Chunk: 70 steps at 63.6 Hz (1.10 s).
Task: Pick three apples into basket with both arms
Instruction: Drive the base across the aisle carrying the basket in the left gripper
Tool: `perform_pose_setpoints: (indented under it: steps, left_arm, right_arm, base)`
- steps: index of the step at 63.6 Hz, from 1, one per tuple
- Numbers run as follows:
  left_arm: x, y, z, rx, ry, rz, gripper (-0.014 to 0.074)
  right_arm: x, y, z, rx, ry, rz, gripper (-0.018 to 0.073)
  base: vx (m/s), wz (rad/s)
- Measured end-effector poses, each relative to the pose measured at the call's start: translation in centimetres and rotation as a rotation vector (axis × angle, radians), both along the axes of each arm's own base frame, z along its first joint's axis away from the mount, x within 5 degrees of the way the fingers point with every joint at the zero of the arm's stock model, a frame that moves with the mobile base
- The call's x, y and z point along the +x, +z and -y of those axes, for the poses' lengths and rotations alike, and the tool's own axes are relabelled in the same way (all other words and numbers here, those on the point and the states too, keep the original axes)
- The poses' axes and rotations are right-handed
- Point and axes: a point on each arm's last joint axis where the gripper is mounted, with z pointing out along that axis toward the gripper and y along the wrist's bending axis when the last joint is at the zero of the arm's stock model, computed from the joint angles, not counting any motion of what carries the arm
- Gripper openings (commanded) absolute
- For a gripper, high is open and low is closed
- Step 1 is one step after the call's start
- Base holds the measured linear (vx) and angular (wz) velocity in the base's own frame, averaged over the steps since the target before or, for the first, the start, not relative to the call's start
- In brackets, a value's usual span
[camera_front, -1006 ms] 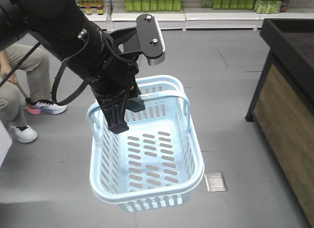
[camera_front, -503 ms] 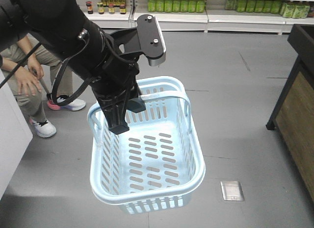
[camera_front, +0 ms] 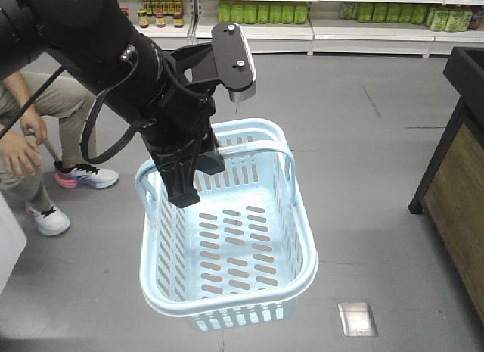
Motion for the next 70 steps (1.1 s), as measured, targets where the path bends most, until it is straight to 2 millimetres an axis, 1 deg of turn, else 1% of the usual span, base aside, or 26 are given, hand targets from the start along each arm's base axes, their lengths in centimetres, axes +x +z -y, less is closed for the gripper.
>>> perform_pose_setpoints:
  steps: [70]
  left_arm:
    - [0.01, 0.0, 0.01, -0.001, 0.0, 0.001, -0.0006]
  right_arm:
    - [0.0, 0.0, 0.0, 0.0, 0.0, 0.0, -0.0009]
  base:
    - [0.31, -0.01]
